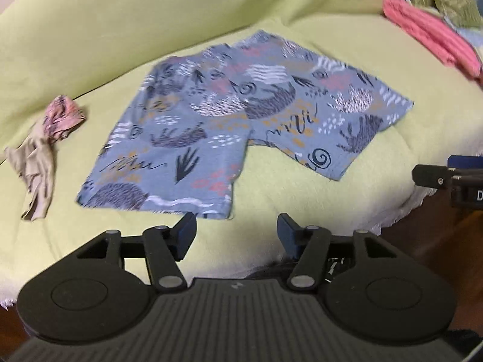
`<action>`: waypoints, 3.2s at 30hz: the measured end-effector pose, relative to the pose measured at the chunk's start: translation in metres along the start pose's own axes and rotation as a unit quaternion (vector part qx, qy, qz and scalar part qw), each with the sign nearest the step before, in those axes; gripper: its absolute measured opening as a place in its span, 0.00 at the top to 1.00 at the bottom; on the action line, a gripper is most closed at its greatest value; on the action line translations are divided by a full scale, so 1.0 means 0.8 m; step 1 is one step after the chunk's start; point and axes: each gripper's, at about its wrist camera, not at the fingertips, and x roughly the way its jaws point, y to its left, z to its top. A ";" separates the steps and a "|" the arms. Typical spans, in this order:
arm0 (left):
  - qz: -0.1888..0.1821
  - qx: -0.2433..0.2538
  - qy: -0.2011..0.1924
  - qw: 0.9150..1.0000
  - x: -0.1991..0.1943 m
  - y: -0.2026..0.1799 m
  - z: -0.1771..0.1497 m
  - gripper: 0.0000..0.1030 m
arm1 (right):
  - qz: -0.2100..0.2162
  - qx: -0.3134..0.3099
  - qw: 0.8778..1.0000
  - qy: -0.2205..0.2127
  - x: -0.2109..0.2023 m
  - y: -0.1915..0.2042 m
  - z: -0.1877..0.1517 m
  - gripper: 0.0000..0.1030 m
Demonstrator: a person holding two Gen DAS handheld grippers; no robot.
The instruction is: Fold clothes
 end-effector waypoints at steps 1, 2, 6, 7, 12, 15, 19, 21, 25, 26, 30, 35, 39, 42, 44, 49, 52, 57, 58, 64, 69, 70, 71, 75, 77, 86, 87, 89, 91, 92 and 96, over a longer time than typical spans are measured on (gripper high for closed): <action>0.002 -0.007 -0.004 1.000 -0.008 0.004 -0.004 0.42 | 0.010 0.014 1.000 0.002 -0.006 0.007 0.002 0.19; 0.003 -0.015 -0.008 1.000 -0.016 0.008 -0.008 0.42 | 0.020 0.028 0.999 0.003 -0.012 0.014 0.004 0.18; 0.003 -0.041 -0.010 0.999 -0.034 0.015 -0.021 0.42 | 0.018 0.012 1.000 -0.013 -0.035 0.034 0.003 0.14; 0.004 -0.046 -0.010 0.999 -0.039 0.017 -0.024 0.42 | 0.019 0.008 1.000 -0.016 -0.038 0.037 0.002 0.13; 0.013 -0.059 -0.021 0.998 -0.058 0.019 -0.035 0.39 | 0.007 -0.023 0.999 -0.027 -0.052 0.052 -0.009 0.09; 0.017 -0.058 -0.029 0.998 -0.068 0.016 -0.040 0.37 | -0.003 -0.034 0.999 -0.030 -0.057 0.056 -0.015 0.09; 0.020 -0.058 -0.038 0.997 -0.079 0.013 -0.047 0.33 | 0.000 -0.034 0.998 -0.046 -0.069 0.058 -0.019 0.06; 0.021 -0.058 -0.041 0.997 -0.083 0.011 -0.050 0.32 | -0.002 -0.039 0.998 -0.054 -0.076 0.060 -0.022 0.06; 0.022 -0.059 -0.046 0.997 -0.090 0.009 -0.055 0.32 | 0.000 -0.047 0.997 -0.066 -0.087 0.063 -0.026 0.04; 0.023 -0.060 -0.046 0.997 -0.091 0.009 -0.056 0.31 | 0.000 -0.048 0.997 -0.067 -0.088 0.064 -0.027 0.04; 0.025 -0.061 -0.049 0.997 -0.095 0.009 -0.060 0.30 | 0.003 -0.048 0.996 -0.072 -0.094 0.065 -0.031 0.04; 0.025 -0.066 -0.052 0.996 -0.099 0.010 -0.064 0.28 | 0.003 -0.048 0.996 -0.077 -0.099 0.065 -0.034 0.04; 0.022 -0.068 -0.056 0.996 -0.102 0.010 -0.068 0.28 | 0.003 -0.043 0.996 -0.081 -0.103 0.063 -0.036 0.04; 0.021 -0.070 -0.064 0.995 -0.105 0.013 -0.068 0.27 | 0.007 -0.038 0.996 -0.086 -0.108 0.060 -0.035 0.04; 0.019 -0.072 -0.070 0.995 -0.107 0.016 -0.068 0.24 | 0.009 -0.035 0.995 -0.091 -0.110 0.058 -0.034 0.03; 0.023 -0.079 -0.064 0.994 -0.095 0.028 -0.063 0.24 | 0.005 -0.030 0.996 -0.085 -0.099 0.056 -0.026 0.03; 0.018 -0.086 -0.050 0.995 -0.074 0.039 -0.058 0.23 | 0.002 -0.027 0.998 -0.064 -0.075 0.058 -0.017 0.03; 0.006 -0.091 -0.030 0.995 -0.016 0.060 -0.052 0.18 | -0.013 -0.035 0.999 -0.026 -0.017 0.061 -0.007 0.03; 0.001 -0.090 -0.025 0.996 -0.002 0.064 -0.053 0.18 | -0.018 -0.034 0.999 -0.018 -0.003 0.059 -0.007 0.03; -0.060 -0.048 -0.052 0.996 0.069 0.077 -0.026 0.19 | -0.022 0.003 1.000 -0.002 0.072 0.026 0.017 0.05; -0.079 0.039 -0.082 0.993 0.135 0.074 0.031 0.19 | 0.010 -0.002 1.000 -0.008 0.140 0.019 0.081 0.12; -0.077 0.046 -0.076 0.993 0.147 0.075 0.043 0.19 | 0.011 -0.021 1.000 -0.002 0.153 0.025 0.095 0.15; -0.075 0.049 -0.065 0.994 0.156 0.077 0.053 0.19 | 0.013 -0.045 0.999 0.005 0.165 0.034 0.107 0.15; -0.062 0.044 0.006 0.997 0.165 0.087 0.091 0.19 | 0.015 -0.080 0.994 0.072 0.189 0.066 0.165 0.16; -0.060 0.043 0.038 0.996 0.150 0.097 0.114 0.19 | 0.027 -0.076 0.992 0.097 0.179 0.079 0.202 0.17; -0.054 -0.014 0.108 0.993 0.058 0.117 0.231 0.18 | 0.087 -0.217 0.970 0.067 0.070 0.108 0.393 0.10; -0.044 -0.024 0.111 0.993 0.057 0.105 0.242 0.18 | 0.102 -0.243 0.963 0.056 0.066 0.099 0.409 0.10; -0.020 -0.057 0.124 0.990 0.060 0.077 0.260 0.18 | 0.143 -0.292 0.944 0.055 0.075 0.074 0.435 0.10; 0.007 -0.103 0.135 0.985 0.062 0.041 0.271 0.18 | 0.184 -0.332 0.922 0.078 0.102 0.046 0.453 0.16; 0.020 -0.130 0.140 0.981 0.064 0.022 0.274 0.18 | 0.212 -0.345 0.909 0.100 0.121 0.027 0.459 0.18; 0.075 -0.202 0.177 0.960 0.078 -0.082 0.279 0.18 | 0.290 -0.359 0.858 0.225 0.202 -0.052 0.475 0.36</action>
